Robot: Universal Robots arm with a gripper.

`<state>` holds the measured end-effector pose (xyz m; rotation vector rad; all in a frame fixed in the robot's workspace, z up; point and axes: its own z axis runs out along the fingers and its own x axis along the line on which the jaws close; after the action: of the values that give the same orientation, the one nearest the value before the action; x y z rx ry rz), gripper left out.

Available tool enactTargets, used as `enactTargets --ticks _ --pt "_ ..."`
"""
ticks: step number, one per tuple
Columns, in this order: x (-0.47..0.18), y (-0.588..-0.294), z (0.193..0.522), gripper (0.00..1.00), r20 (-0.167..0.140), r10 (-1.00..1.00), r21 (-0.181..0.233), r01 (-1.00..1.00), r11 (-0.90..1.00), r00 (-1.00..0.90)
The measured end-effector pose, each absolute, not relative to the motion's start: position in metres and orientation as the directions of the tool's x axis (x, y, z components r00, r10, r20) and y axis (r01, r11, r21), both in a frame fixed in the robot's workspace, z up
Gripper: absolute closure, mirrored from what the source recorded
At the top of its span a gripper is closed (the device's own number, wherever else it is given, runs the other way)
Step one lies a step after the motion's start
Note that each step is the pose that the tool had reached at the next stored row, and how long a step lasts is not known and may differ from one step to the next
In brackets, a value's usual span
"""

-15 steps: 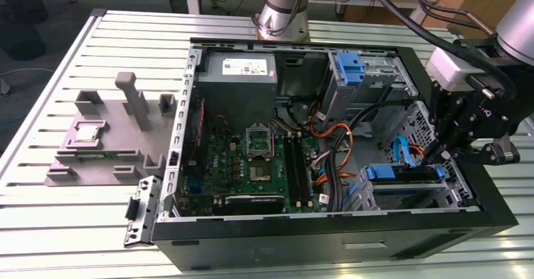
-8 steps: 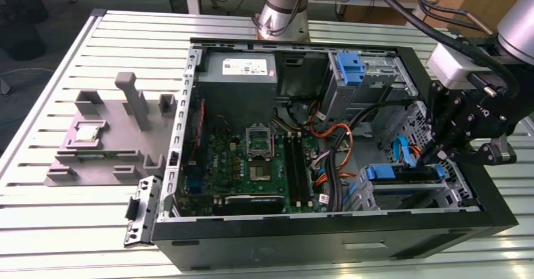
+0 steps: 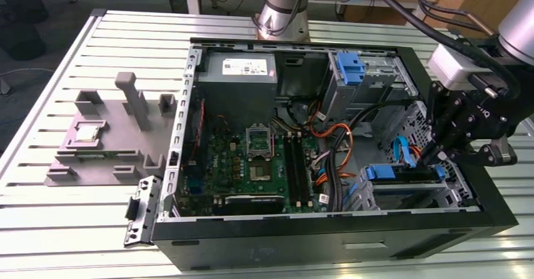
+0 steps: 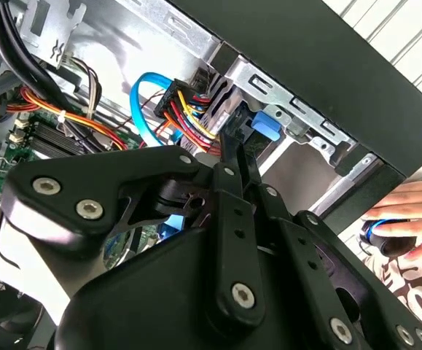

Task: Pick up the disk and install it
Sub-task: 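Insert the second disk wire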

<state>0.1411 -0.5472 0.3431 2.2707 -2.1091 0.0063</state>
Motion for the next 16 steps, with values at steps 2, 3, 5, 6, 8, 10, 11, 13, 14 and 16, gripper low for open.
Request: enactTargets --ticks 2,3,5,6,8,10,11,13,14,16 --pt "0.1410 -0.5480 0.3431 0.84 0.032 -0.997 0.029 -0.997 -0.073 0.074" --pt "0.1410 -0.5482 0.3431 0.84 0.032 -0.997 0.029 -0.997 -0.073 0.074" --pt "0.1413 -0.5490 0.3427 0.84 0.030 -0.997 0.046 -0.996 -0.073 0.074" --pt "0.1414 -0.5491 0.3427 0.84 0.030 -0.997 0.056 -0.996 -0.073 0.074" --pt "0.1414 -0.5491 0.3427 0.84 0.029 -0.997 0.062 -0.995 -0.073 0.075" --pt "0.1414 -0.5491 0.3427 0.84 0.029 -0.997 0.062 -0.995 -0.073 0.075" --pt "0.1415 -0.5491 0.3427 0.84 0.029 -0.997 0.062 -0.995 -0.073 0.075" --pt "0.1415 -0.5491 0.3427 0.84 0.029 -0.997 0.062 -0.995 -0.073 0.075" --pt "0.1415 -0.5491 0.3427 0.84 0.029 -0.997 0.062 -0.995 -0.073 0.075" --pt "0.1421 -0.5491 0.3426 0.84 0.029 -0.997 0.062 -0.995 -0.073 0.075"
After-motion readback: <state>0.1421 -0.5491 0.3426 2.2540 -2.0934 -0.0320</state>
